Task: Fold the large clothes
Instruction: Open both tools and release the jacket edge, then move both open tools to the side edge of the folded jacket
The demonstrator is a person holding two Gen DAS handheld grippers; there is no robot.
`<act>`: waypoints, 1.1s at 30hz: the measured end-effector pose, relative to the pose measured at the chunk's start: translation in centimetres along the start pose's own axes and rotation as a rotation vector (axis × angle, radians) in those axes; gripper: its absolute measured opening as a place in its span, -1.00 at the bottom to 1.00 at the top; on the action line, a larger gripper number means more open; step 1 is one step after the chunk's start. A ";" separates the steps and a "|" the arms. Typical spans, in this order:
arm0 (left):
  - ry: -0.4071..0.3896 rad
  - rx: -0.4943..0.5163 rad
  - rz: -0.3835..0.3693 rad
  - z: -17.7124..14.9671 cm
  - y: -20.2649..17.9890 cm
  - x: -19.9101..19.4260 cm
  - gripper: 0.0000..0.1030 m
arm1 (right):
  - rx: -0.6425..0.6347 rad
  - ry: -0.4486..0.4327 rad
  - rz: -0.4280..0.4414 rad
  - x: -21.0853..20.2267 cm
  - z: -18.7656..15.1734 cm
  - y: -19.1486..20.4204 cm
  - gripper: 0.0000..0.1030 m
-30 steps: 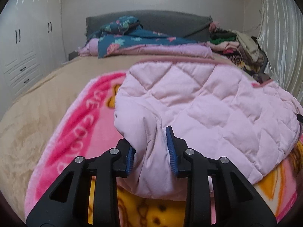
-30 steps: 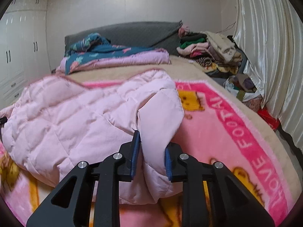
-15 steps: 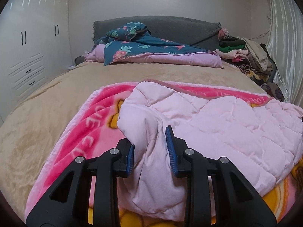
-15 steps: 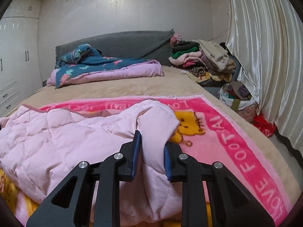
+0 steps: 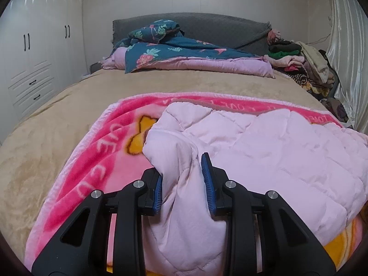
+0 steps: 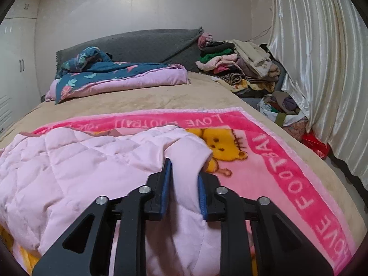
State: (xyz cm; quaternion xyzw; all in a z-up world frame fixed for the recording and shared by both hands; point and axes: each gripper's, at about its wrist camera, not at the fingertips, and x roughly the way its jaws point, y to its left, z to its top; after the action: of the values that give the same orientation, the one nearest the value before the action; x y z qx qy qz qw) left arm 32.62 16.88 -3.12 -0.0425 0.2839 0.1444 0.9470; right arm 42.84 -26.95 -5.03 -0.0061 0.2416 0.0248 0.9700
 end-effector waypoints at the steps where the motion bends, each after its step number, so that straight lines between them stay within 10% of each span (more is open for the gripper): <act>1: 0.006 -0.003 -0.001 -0.1 0.2 0.3 -0.56 | 0.019 0.010 0.011 0.3 0.0 -0.4 -0.69; 6: 0.023 0.004 0.011 -0.5 -0.1 0.8 -0.55 | 0.001 0.011 -0.015 -0.6 -0.4 -0.3 -0.56; 14: 0.036 0.007 0.029 -1.1 -0.1 1.1 -0.46 | -0.165 -0.155 0.047 -9.1 -2.7 4.5 0.31; 20: 0.019 -0.001 0.039 -0.5 0.2 -0.6 -0.08 | -0.211 0.129 0.178 -4.2 -4.6 7.3 0.31; 26: -0.072 0.027 0.051 0.5 -1.1 -4.9 0.21 | -0.177 0.178 0.174 -0.7 -4.9 8.3 0.40; 33: 0.046 0.082 -0.184 -1.9 -6.1 -5.5 0.25 | -0.134 0.202 0.176 0.9 -5.0 8.7 0.43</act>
State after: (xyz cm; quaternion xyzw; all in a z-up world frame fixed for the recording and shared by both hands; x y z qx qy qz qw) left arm 29.09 9.36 -1.68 -0.0331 0.3059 0.0440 0.9505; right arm 40.85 -18.36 -9.89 -0.0522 0.3353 0.1251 0.9323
